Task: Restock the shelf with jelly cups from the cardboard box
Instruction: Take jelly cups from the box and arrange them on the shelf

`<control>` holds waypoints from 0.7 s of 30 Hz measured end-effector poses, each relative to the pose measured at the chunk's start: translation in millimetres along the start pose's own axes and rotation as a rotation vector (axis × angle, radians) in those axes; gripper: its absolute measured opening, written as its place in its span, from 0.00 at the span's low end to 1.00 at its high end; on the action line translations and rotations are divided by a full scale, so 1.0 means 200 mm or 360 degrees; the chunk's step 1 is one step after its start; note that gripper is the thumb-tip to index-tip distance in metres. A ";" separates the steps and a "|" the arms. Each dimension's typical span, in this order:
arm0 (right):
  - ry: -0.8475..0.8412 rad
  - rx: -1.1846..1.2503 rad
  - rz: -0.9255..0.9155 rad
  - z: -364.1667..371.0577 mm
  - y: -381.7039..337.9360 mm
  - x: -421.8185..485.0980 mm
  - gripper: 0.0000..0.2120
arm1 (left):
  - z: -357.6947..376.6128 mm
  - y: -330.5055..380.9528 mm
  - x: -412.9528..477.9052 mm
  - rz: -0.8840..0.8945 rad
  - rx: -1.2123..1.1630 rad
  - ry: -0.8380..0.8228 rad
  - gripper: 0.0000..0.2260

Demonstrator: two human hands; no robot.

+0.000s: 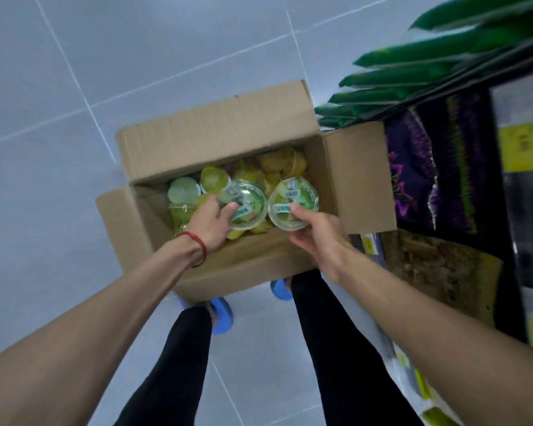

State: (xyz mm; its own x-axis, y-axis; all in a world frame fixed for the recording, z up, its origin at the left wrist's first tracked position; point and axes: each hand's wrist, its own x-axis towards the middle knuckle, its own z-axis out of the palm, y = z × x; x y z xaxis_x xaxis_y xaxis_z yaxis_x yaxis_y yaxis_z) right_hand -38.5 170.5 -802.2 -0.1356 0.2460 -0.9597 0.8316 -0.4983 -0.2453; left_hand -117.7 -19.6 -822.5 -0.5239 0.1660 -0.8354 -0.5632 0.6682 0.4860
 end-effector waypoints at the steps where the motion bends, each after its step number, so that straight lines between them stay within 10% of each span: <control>1: -0.0030 0.0027 -0.0015 0.00 0.01 -0.06 0.21 | -0.04 0.02 -0.06 -0.0018 -0.0051 -0.0035 0.16; 12: -0.0140 0.0657 -0.0200 0.08 0.32 -0.69 0.08 | -0.35 0.16 -0.50 0.0050 -0.0208 -0.0382 0.14; 21: -0.0240 0.0875 -0.0374 -0.06 0.66 -1.27 0.22 | -0.35 0.23 -1.00 0.0086 0.0005 -0.0717 0.13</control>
State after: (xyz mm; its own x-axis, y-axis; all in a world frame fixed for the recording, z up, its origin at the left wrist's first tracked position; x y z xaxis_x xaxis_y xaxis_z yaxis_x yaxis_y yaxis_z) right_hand 112.1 51.2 -588.4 -0.3897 0.3007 -0.8704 0.3764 -0.8106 -0.4486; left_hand -84.5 -72.4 -615.3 -0.2222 0.4993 -0.8374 -0.5405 0.6518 0.5321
